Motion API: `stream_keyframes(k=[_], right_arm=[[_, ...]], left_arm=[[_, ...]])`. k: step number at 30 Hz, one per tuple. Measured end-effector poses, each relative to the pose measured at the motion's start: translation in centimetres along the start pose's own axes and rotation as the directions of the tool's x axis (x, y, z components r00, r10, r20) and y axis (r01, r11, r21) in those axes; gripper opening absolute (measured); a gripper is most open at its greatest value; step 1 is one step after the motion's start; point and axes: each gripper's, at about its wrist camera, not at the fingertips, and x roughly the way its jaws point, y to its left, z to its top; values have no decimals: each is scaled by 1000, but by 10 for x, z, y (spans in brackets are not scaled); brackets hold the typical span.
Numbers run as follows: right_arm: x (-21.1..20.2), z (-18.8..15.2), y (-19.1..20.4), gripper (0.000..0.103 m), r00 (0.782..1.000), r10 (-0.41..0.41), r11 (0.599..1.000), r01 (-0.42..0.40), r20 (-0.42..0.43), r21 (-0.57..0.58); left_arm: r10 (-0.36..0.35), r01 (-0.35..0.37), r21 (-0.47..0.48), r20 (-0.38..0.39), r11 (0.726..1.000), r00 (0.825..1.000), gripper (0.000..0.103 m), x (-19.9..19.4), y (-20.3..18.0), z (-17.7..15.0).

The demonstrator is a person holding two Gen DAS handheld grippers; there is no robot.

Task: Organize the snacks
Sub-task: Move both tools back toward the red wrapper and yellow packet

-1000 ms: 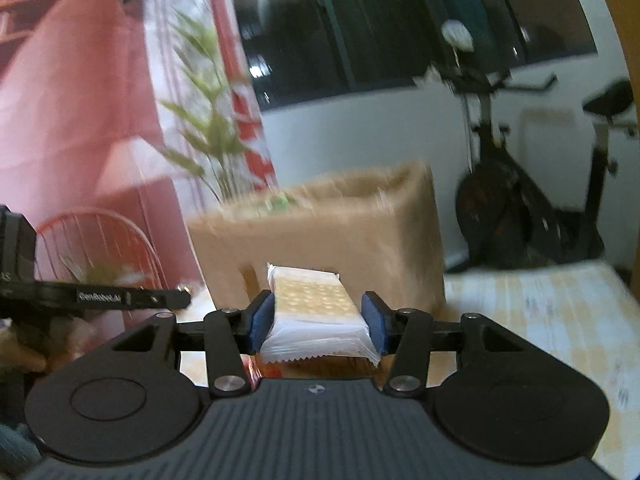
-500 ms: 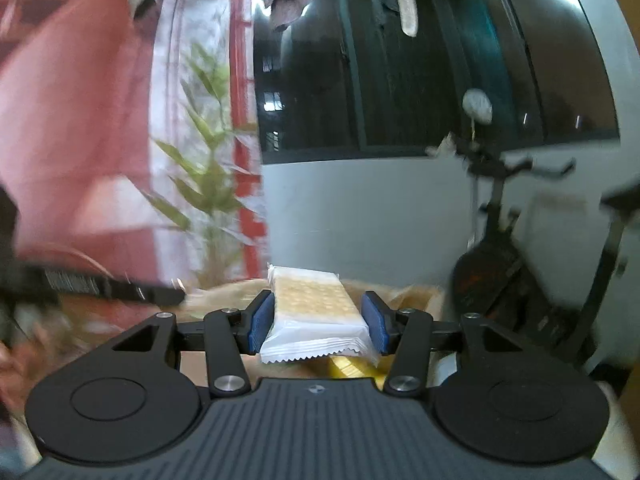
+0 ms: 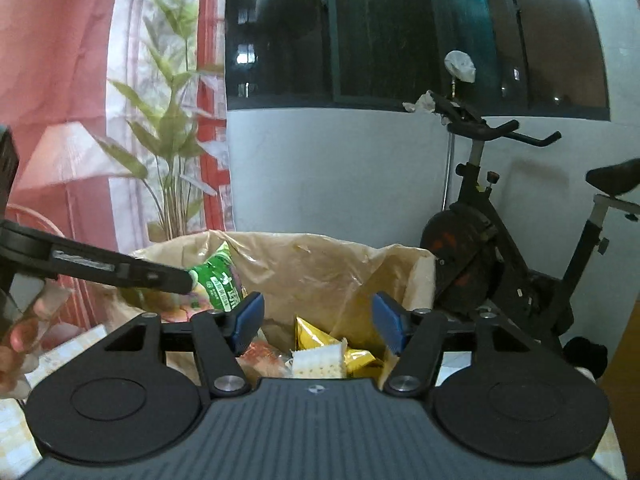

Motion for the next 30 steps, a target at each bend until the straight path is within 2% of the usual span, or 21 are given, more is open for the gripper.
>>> stream_keyframes(k=[5, 8, 11, 15, 18, 23, 26, 30], right_arm=[[-44, -16, 4, 64, 999, 4, 1000, -5, 49, 19], [-61, -33, 9, 64, 999, 3, 1000, -4, 45, 29], [-67, -50, 14, 64, 1000, 22, 999, -22, 9, 40], [-53, -78, 24, 64, 992, 55, 998, -52, -109, 30], [-30, -98, 32, 64, 974, 86, 996, -83, -212, 22], [11, -133, 48, 63, 913, 91, 978, -158, -398, -138], [27, -147, 57, 64, 876, 91, 940, -233, -474, -249], [40, -150, 69, 73, 861, 104, 881, -312, -499, -355]], left_arm=[[7, -7, 9, 33, 1000, 999, 43, -42, 18, -31], [31, -31, 11, 15, 999, 999, 43, -51, 29, -52], [45, -46, -17, -40, 999, 998, 42, -43, 40, -68], [62, -67, -42, -103, 997, 993, 42, -24, 51, -90], [51, -61, -66, -141, 996, 989, 42, -14, 55, -103], [49, -62, -63, -193, 996, 980, 42, -3, 58, -121], [41, -56, -72, -203, 996, 978, 42, -4, 61, -128], [41, -59, -81, -205, 995, 978, 42, -7, 63, -130]])
